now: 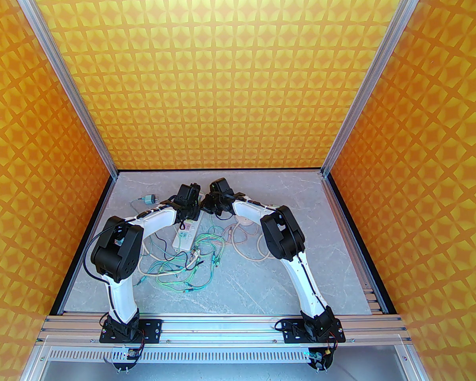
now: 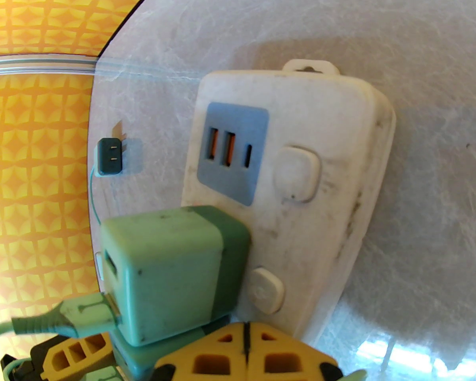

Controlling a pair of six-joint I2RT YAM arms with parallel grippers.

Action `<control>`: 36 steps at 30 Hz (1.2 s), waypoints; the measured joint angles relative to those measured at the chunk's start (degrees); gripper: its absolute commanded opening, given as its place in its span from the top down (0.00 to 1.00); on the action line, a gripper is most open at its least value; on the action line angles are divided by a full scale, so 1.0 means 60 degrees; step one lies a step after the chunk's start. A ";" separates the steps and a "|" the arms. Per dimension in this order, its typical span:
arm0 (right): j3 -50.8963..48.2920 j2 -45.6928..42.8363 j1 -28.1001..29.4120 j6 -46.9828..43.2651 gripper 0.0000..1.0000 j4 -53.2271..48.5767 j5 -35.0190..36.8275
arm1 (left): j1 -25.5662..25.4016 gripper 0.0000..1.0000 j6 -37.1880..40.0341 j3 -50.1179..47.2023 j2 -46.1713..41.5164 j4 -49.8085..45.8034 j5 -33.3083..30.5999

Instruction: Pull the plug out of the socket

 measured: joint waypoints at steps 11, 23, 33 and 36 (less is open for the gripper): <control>0.0226 0.0047 0.0047 -0.0135 1.00 -0.0390 0.0146 | -0.0087 0.91 -0.0106 0.0000 -0.0091 -0.0102 -0.0240; 0.0532 0.0164 0.0160 -0.0317 1.00 -0.0641 0.0393 | 0.0142 0.91 -0.0532 0.0000 -0.0820 -0.0357 0.0266; 0.0579 0.0164 0.0171 -0.0415 1.00 -0.0729 0.0433 | 0.0153 0.91 -0.0546 0.0000 -0.0841 -0.0401 0.0164; 0.0579 0.0164 0.0171 -0.0455 0.98 -0.0721 0.0430 | 0.0226 0.91 -0.0616 -0.0007 -0.1086 -0.0532 0.0164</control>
